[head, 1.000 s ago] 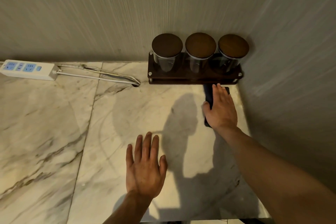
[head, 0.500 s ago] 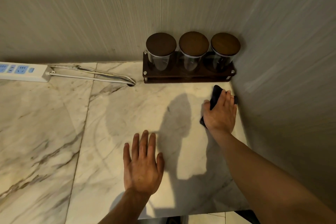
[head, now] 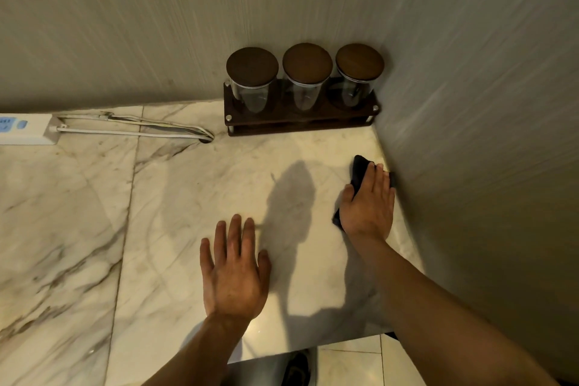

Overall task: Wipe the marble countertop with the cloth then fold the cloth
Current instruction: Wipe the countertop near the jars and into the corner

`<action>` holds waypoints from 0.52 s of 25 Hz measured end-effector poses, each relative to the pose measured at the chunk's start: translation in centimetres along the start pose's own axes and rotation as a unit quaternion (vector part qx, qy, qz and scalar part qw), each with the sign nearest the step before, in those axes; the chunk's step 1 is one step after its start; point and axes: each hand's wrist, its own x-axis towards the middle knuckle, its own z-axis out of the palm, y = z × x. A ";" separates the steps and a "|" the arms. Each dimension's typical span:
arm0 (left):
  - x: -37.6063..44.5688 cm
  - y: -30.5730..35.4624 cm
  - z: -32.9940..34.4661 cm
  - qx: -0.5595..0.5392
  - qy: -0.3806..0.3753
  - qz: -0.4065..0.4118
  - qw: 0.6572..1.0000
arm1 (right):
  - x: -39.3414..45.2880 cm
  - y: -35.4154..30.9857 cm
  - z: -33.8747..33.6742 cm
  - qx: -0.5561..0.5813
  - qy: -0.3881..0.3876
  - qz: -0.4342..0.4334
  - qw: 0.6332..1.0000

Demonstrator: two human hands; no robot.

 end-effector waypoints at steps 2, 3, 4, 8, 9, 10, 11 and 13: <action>0.0 -0.1 0.0 -0.003 -0.001 0.007 1.000 | -1.0 0.4 -0.1 0.005 0.004 0.007 1.000; -0.1 -0.2 -0.1 -0.006 -0.002 0.010 1.000 | -1.6 0.6 -0.2 0.005 0.005 0.008 1.000; -0.1 -0.2 -0.1 -0.012 -0.003 0.012 1.000 | -2.1 0.9 -0.3 0.004 0.006 0.009 1.000; -0.2 -0.3 -0.2 -0.038 -0.011 0.011 0.999 | -4.9 2.5 -0.9 0.002 0.010 0.015 1.000; -0.2 -0.2 -0.3 -0.038 -0.014 0.009 0.999 | -5.8 2.9 -1.1 0.004 0.013 0.015 1.000; -0.2 -0.2 -0.3 -0.037 -0.016 0.008 0.999 | -6.6 3.3 -1.3 0.007 0.014 0.017 1.000; -0.1 -0.2 -0.3 -0.039 -0.018 0.007 0.999 | -7.3 3.7 -1.4 0.010 0.014 0.022 1.000; -0.1 -0.2 -0.3 -0.041 -0.023 0.006 0.999 | -8.9 4.4 -1.6 0.010 0.016 0.031 0.999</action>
